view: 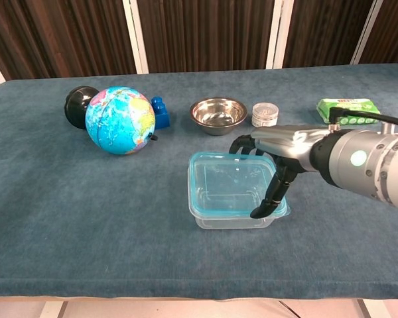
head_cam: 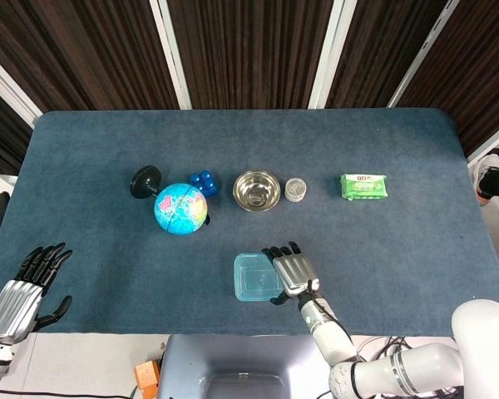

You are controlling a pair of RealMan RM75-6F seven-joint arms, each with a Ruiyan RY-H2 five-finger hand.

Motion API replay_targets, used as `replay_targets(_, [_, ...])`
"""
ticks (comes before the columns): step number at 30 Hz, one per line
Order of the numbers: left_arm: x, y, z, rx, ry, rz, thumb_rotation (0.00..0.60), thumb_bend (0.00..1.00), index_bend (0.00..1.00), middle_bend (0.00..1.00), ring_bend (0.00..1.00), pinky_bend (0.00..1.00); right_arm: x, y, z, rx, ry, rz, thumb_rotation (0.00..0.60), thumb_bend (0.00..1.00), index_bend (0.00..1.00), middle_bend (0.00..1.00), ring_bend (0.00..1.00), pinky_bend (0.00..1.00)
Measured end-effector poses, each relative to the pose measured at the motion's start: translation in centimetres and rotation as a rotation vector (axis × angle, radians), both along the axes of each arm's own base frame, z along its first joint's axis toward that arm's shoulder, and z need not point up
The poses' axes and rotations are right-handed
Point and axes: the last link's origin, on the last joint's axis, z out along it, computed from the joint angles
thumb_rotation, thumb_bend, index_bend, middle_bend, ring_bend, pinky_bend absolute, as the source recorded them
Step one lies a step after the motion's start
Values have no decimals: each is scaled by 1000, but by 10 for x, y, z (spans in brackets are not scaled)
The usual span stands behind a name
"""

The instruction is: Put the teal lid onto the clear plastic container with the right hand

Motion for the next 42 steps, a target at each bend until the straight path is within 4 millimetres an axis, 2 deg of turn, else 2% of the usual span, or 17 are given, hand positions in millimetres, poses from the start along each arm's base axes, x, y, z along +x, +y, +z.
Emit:
replay_targets(11, [0, 0, 1, 4, -2, 1, 600, 385, 0, 8, 0, 4, -5, -2, 2, -9, 1, -11, 600, 42, 699, 333, 131, 70])
replay_targets(31, [-1, 0, 2, 9, -9, 3, 600, 384, 0, 7, 0, 4, -8, -1, -12, -4, 37, -8, 600, 42, 660, 333, 131, 70])
replay_targets(34, [-2, 0, 2, 9, -9, 6, 600, 385, 0, 7, 0, 4, -8, -2, -12, -1, 41, -8, 600, 42, 587, 332, 131, 68])
replay_targets(35, [-1, 1, 3, 11, -9, 3, 600, 384, 0, 8, 0, 4, -8, -2, -12, -1, 41, -9, 600, 42, 533, 323, 129, 68])
replay_targets(42, [-1, 1, 2, 9, -10, 6, 600, 384, 0, 8, 0, 4, -9, -3, -9, 7, 54, -21, 600, 42, 271, 184, 46, 31])
